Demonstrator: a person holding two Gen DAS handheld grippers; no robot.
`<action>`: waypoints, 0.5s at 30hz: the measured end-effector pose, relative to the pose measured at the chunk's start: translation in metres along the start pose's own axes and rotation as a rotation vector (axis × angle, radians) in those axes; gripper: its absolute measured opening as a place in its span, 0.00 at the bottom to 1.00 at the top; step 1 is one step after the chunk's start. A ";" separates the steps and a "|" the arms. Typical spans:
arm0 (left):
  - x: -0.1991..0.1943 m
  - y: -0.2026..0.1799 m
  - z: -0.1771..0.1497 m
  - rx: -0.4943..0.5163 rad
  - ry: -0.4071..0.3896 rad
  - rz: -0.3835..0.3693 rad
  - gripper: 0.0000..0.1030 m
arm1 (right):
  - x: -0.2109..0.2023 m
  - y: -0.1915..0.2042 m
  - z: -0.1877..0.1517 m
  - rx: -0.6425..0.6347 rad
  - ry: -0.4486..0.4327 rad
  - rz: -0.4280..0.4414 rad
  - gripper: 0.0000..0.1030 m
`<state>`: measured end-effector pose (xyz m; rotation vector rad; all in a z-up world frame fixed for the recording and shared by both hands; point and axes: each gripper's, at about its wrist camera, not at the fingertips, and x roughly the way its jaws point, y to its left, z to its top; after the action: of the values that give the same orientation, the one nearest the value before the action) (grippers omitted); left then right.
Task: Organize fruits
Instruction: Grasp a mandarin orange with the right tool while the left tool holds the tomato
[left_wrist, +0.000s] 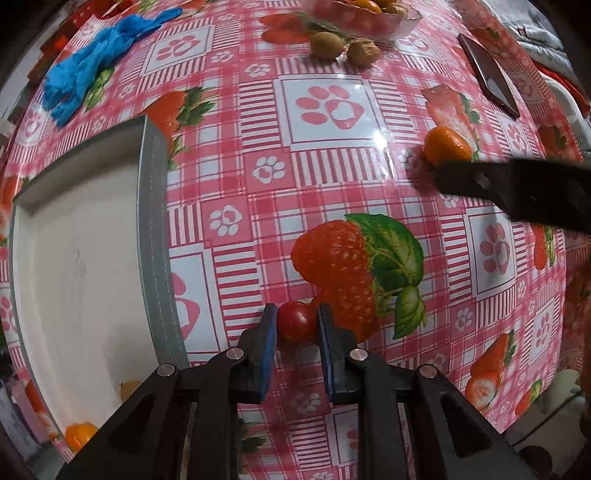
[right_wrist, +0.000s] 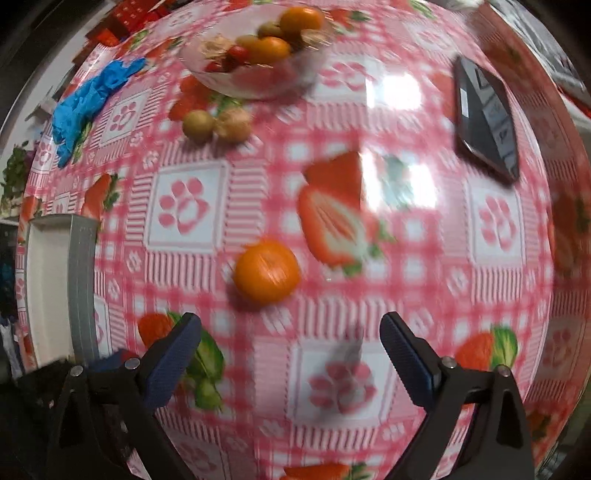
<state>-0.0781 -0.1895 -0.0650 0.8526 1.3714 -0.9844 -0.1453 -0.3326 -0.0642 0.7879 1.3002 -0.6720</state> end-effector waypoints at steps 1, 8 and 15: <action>0.000 0.004 -0.003 -0.004 0.000 -0.003 0.22 | 0.003 0.003 0.004 -0.008 0.005 -0.001 0.85; 0.000 0.015 -0.003 -0.019 -0.002 -0.009 0.22 | 0.019 0.027 0.033 -0.059 0.013 -0.046 0.71; -0.001 0.013 -0.003 -0.009 -0.002 -0.003 0.22 | 0.013 0.035 0.026 -0.050 0.004 -0.042 0.39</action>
<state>-0.0672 -0.1823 -0.0654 0.8432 1.3753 -0.9810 -0.1001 -0.3335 -0.0701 0.7234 1.3352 -0.6687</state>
